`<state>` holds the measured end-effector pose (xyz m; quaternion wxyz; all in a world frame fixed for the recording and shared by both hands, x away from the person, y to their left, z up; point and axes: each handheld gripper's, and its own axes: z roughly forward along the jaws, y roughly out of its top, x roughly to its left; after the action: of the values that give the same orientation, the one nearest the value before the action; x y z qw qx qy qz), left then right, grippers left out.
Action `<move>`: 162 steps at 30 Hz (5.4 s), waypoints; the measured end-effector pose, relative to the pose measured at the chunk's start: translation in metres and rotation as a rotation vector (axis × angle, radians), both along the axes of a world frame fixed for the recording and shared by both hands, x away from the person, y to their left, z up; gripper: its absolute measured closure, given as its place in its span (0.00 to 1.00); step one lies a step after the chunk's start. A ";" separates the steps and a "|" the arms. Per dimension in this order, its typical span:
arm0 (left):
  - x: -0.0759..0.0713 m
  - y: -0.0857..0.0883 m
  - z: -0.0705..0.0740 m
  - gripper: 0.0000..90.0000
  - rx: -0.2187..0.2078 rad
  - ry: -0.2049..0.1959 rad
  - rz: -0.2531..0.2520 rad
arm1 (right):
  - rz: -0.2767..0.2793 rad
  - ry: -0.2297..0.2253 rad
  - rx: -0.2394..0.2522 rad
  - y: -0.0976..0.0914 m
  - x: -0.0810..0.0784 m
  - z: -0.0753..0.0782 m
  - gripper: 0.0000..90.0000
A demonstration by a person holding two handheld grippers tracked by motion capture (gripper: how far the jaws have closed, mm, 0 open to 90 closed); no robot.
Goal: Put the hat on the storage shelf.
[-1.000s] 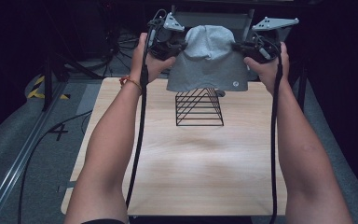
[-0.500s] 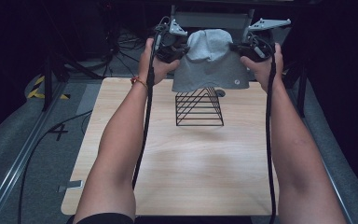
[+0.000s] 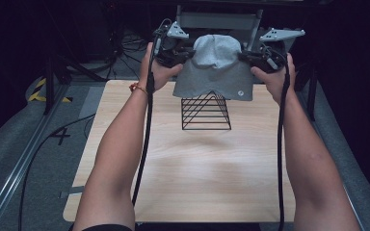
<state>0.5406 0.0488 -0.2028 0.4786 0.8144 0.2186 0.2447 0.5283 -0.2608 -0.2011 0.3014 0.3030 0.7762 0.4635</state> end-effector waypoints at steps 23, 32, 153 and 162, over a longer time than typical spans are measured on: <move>-0.021 0.010 -0.031 0.96 -0.010 0.031 -0.048 | 0.021 0.007 0.008 -0.006 -0.027 -0.021 0.95; -0.015 0.003 -0.061 0.96 0.045 0.060 -0.044 | 0.018 0.048 -0.024 -0.006 -0.019 -0.049 0.95; -0.179 0.159 -0.278 0.16 0.146 0.356 0.001 | -0.111 0.353 -0.079 -0.123 -0.193 -0.267 0.22; -0.179 0.160 -0.278 0.16 0.148 0.354 -0.002 | -0.119 0.352 -0.082 -0.124 -0.191 -0.267 0.21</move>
<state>0.3619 0.2084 -0.4812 0.3719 0.8779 0.2800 0.1125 0.3377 -0.3849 -0.4677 0.2000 0.4124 0.8158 0.3527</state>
